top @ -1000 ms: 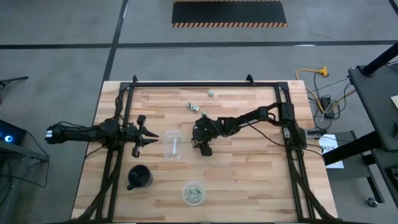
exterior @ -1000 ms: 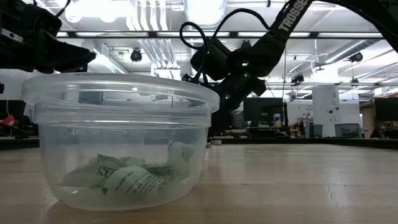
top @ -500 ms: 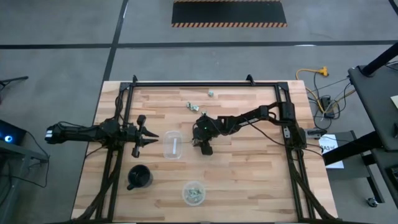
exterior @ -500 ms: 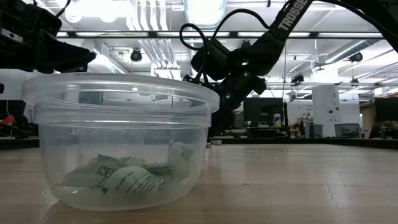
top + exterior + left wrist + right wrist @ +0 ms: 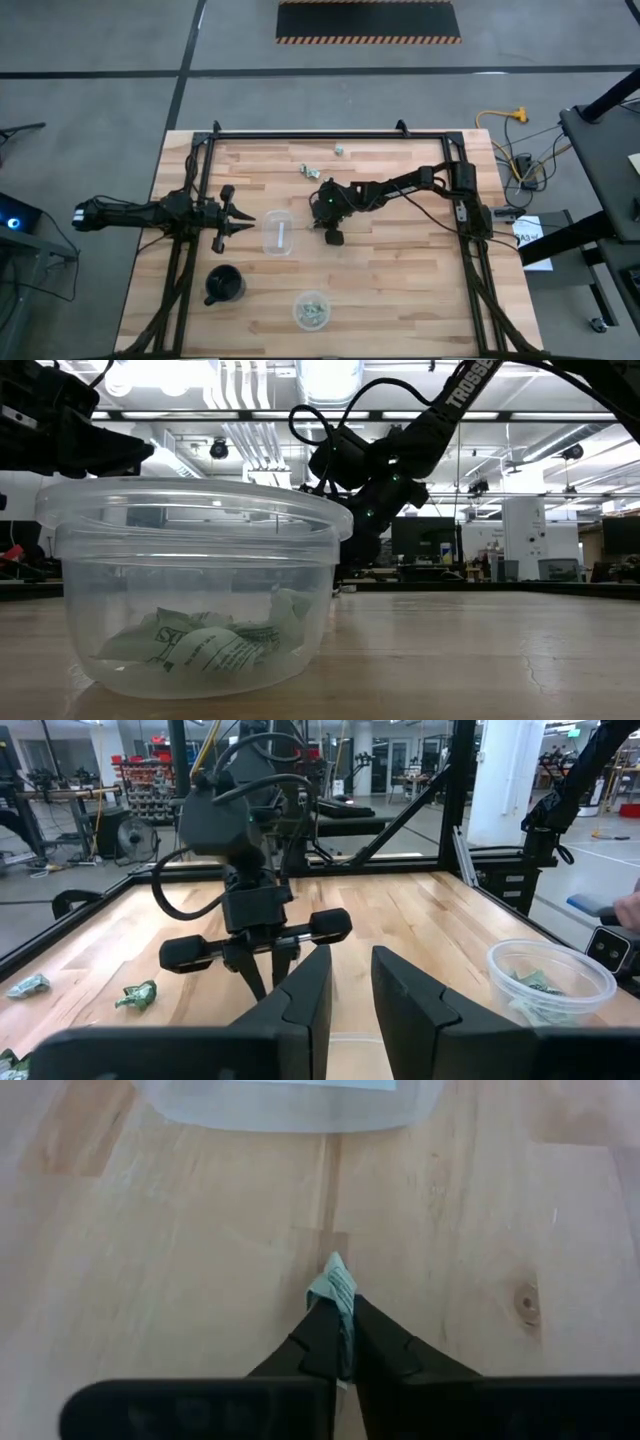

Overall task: Pick and place Stevia / Truvia into bins
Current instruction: Put the stevia packet into the round transparent container

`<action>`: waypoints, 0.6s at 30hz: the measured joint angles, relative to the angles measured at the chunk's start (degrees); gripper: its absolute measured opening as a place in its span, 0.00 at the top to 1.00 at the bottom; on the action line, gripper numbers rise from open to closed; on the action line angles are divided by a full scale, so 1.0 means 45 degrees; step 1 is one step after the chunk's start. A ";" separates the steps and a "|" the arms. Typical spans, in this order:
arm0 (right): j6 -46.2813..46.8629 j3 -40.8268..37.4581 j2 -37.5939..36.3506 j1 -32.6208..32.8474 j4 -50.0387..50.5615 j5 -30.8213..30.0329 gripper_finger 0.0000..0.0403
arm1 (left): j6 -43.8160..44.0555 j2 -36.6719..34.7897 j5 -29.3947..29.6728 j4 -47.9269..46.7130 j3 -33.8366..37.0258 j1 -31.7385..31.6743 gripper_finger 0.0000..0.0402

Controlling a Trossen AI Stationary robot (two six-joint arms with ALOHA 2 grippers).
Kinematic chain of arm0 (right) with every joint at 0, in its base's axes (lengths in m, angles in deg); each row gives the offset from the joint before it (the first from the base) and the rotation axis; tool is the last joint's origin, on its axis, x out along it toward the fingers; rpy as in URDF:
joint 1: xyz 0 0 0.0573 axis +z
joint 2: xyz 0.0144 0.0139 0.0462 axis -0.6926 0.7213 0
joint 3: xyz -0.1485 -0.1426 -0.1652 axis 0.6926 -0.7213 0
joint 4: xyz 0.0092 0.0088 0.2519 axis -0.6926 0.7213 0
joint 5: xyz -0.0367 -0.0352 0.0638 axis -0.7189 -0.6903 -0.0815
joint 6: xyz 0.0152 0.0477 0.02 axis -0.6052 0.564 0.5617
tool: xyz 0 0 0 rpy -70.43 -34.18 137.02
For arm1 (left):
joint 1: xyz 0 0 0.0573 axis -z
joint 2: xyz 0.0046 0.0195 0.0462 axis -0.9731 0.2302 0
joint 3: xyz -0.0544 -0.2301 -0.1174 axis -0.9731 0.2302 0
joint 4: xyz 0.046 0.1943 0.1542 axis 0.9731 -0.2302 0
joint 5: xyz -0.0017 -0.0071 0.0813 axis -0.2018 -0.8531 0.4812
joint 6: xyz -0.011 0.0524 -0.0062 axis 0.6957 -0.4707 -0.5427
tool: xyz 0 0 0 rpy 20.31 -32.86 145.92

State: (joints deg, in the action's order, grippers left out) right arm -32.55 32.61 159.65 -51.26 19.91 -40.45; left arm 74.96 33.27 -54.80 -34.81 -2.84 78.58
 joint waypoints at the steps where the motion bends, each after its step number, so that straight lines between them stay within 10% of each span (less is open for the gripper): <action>1: 0.0000 -0.0005 0.0005 -0.0044 0.0005 0.0266 0.97 | 0.0000 0.0000 0.0000 -0.0005 0.0000 0.0000 0.86; 18: -0.0670 -0.0324 -0.0499 0.0675 -0.2108 0.4369 0.98 | 0.0000 0.0049 0.0000 -0.0015 0.0000 0.0000 0.86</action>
State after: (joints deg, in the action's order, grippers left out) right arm -35.57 31.15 157.40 -48.22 10.43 -20.79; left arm 74.96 33.49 -54.80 -34.88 -2.84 78.58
